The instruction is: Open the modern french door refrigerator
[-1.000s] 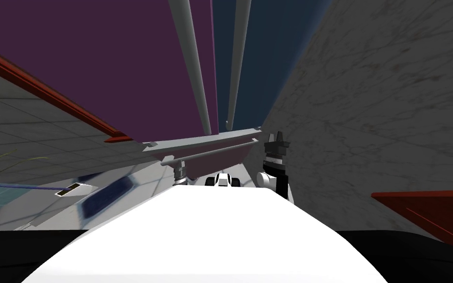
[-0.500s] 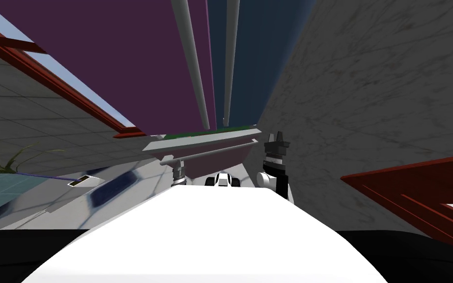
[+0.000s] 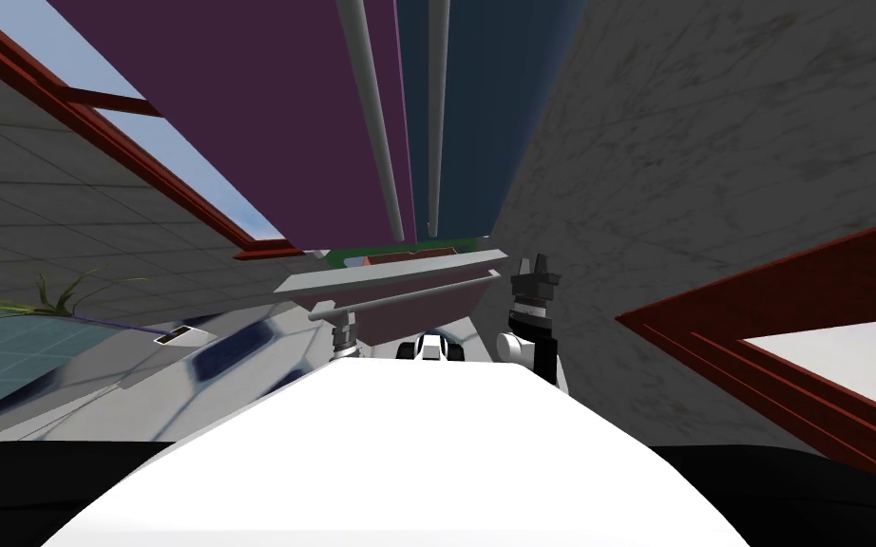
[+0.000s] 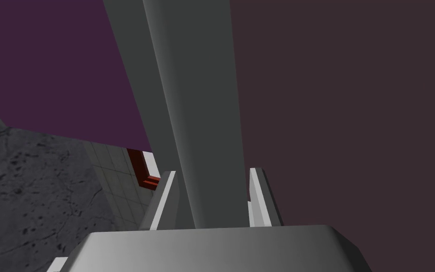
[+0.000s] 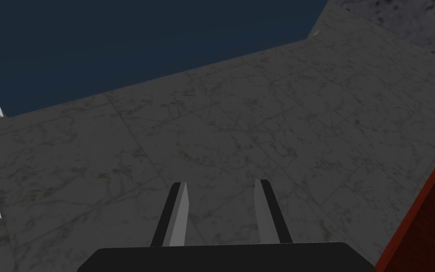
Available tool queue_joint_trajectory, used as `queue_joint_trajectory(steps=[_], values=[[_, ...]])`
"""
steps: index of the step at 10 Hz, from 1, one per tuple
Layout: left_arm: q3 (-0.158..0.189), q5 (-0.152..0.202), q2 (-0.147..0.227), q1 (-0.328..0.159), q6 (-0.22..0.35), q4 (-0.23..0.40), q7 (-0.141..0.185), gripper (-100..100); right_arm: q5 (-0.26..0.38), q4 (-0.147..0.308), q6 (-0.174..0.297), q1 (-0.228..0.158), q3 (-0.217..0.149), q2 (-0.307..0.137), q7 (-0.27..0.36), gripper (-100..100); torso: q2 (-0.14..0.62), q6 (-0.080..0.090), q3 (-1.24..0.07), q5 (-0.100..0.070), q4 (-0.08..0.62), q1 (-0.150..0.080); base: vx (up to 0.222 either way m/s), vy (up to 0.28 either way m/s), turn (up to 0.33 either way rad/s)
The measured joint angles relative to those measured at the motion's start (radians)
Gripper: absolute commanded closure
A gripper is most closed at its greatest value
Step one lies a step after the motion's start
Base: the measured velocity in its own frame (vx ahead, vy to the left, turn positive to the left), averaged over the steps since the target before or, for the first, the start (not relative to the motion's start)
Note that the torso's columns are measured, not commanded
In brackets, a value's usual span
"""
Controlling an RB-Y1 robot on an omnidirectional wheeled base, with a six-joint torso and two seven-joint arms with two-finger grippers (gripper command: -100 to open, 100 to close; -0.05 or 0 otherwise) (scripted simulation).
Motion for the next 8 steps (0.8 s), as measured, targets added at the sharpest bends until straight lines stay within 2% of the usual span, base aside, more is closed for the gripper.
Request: queue_joint_trajectory(steps=[6, 7, 8], values=[[-0.015, -0.005, 0.000, 0.049, -0.022, -0.025, 0.015, 100, 0.000, 0.000, 0.000, 0.000, 0.000, 0.000, 0.000, 0, 0.000, 0.000, 0.000, 0.000, 0.000, 0.000, -0.159, -0.061, 0.024], [-0.018, -0.006, 0.001, 0.058, -0.030, -0.026, 0.018, -100, 0.000, 0.000, 0.000, 0.000, 0.000, 0.000, 0.000, 0, 0.000, 0.000, 0.000, -0.001, 0.001, 0.002, -0.109, -0.059, 0.017], [-0.012, -0.001, 0.013, 0.065, -0.005, -0.060, 0.026, -100, 0.000, 0.000, 0.000, 0.000, 0.000, 0.000, 0.000, 0, -0.005, 0.001, -0.003, 0.000, 0.000, 0.003, -0.018, -0.059, 0.011]])
